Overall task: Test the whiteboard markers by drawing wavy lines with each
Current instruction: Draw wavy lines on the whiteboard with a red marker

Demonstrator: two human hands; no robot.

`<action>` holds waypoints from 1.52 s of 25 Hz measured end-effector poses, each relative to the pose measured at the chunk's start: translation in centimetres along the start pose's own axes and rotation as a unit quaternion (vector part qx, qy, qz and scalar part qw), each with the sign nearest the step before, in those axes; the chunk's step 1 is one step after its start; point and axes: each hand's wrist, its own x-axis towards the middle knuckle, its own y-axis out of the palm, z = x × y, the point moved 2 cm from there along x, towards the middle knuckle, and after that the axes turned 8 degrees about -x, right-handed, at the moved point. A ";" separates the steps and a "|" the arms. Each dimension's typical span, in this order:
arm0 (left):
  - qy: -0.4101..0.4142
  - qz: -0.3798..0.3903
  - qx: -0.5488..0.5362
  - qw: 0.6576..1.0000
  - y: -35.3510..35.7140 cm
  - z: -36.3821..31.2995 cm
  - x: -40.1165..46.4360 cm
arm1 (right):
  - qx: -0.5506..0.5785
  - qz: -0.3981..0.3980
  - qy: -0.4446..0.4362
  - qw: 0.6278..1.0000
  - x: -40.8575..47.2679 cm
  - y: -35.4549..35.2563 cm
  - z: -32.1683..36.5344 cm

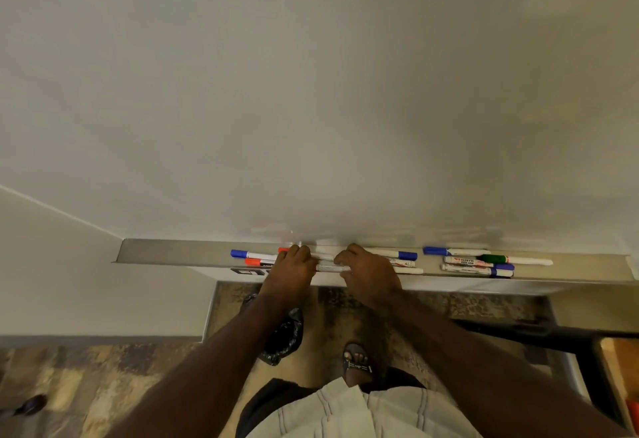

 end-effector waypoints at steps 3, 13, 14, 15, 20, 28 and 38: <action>-0.002 -0.022 -0.039 0.999 -0.2 0.0 -0.2 | 0.085 -0.032 0.011 0.996 -0.7 -1.4 -0.1; 0.129 -0.129 -0.300 0.936 -8.6 -0.9 -0.1 | 0.611 -0.072 0.151 0.774 -2.4 -8.3 3.0; 0.145 -0.134 -0.324 0.925 -9.3 -1.3 -0.3 | 0.635 -0.063 0.140 0.757 -2.5 -8.8 3.8; 0.157 -0.138 -0.344 0.915 -10.1 -1.8 -0.6 | 0.650 -0.058 0.132 0.746 -2.7 -9.3 4.6; 0.150 -0.154 -0.415 0.884 -12.9 -2.9 -3.0 | 0.665 -0.065 0.109 0.736 -4.3 -11.9 7.3; 0.158 -0.133 -0.490 0.847 -16.9 -3.7 -5.5 | 0.720 -0.065 0.076 0.687 -7.1 -15.0 8.9; 0.236 -0.258 -0.363 0.864 -22.7 -2.5 -7.1 | 0.733 -0.152 -0.022 0.663 -9.0 -20.1 9.1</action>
